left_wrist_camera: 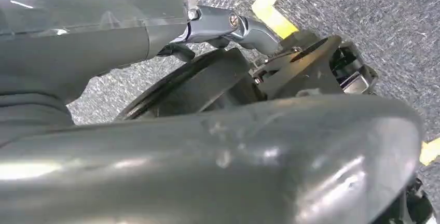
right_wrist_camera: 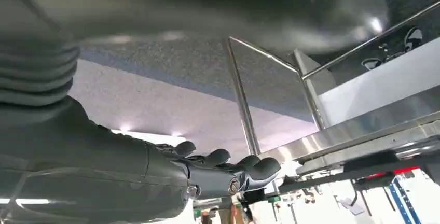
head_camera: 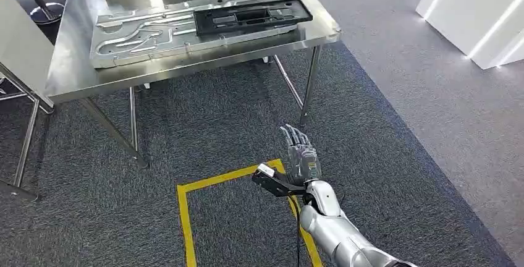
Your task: Take the parts from the cabinet and place them on the table.
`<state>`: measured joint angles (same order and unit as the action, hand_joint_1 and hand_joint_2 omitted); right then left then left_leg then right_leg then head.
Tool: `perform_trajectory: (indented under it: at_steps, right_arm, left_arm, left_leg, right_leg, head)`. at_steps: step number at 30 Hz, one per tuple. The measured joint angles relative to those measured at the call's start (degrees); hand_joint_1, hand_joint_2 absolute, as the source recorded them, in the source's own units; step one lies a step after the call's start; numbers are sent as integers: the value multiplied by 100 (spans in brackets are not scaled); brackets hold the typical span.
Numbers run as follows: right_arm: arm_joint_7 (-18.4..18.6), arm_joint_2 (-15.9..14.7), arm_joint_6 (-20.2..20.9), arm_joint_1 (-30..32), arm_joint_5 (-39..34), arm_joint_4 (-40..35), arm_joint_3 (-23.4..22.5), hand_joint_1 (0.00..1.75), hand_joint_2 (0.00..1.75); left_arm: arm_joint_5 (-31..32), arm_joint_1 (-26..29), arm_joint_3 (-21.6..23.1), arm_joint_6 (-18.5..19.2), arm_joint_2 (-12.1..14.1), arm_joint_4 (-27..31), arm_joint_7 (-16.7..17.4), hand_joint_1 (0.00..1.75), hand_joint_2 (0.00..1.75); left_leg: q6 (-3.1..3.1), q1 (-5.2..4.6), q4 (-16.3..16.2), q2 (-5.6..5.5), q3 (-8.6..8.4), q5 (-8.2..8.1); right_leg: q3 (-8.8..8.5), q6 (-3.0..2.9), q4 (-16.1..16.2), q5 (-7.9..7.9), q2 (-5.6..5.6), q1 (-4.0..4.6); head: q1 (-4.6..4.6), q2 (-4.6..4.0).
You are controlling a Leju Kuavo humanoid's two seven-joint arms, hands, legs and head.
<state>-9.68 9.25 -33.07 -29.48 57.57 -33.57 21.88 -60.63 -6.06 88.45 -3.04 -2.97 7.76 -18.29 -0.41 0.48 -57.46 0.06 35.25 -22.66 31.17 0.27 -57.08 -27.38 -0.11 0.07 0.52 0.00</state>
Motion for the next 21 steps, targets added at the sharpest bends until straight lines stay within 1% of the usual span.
perform_trajectory:
  at_steps: [1,5,21]
  right_arm:
    - [0,0,0,0,2,0,0,0,0]
    - [0,0,0,2,2,0,0,0,0]
    - [0,-2,0,2,2,0,0,0,0]
  left_arm:
    - [0,1,0,0,0,0,0,0,0]
    - [-2,1,0,0,2,0,0,0,0]
    - [0,0,0,0,2,0,0,0,0]
  left_leg:
    - [-8,4,2,0,2,7]
    - [-26,16,3,0,6,22]
    - [-30,15,-2,0,23,23]
  right_leg:
    - [7,-10,-5,6,0,5]
    - [13,-17,-14,10,0,17]
    - [20,-11,-15,14,1,13]
  head:
    - [-2,0]
    - [0,0]
    - [0,0]
